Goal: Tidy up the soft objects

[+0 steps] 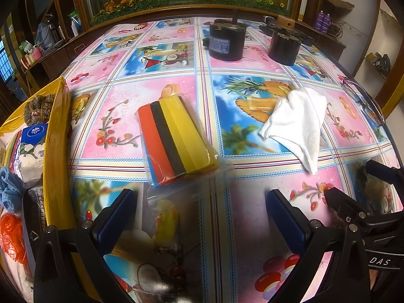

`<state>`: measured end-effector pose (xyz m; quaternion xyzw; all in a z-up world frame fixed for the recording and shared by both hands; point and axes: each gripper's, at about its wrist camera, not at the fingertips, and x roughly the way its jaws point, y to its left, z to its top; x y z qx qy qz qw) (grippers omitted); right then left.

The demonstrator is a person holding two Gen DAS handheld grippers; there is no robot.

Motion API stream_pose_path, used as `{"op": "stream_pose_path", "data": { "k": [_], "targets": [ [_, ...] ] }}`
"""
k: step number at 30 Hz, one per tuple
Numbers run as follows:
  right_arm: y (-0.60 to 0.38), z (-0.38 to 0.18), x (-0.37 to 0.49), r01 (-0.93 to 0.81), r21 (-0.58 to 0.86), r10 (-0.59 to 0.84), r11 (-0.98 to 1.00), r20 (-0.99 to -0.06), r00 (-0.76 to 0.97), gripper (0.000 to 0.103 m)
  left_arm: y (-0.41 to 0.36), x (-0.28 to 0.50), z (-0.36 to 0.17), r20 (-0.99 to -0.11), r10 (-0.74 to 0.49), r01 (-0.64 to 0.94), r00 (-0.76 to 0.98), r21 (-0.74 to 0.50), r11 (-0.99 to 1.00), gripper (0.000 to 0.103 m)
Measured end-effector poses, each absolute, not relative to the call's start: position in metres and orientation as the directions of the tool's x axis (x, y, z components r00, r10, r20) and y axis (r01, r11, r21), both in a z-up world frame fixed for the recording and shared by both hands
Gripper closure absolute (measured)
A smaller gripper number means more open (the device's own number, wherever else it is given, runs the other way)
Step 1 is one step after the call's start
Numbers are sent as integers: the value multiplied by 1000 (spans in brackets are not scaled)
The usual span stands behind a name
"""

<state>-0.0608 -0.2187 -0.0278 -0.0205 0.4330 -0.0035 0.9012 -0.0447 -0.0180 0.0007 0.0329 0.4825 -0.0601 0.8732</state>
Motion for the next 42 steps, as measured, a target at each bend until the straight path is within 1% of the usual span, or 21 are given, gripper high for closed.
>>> {"op": "stream_pose_path", "data": {
  "k": [42],
  "targets": [
    [-217,-26,-65,-41,-44,-9,998,-783,621,0,-20,-44,1,-843,-73,134,533,0,991,0]
  ]
}}
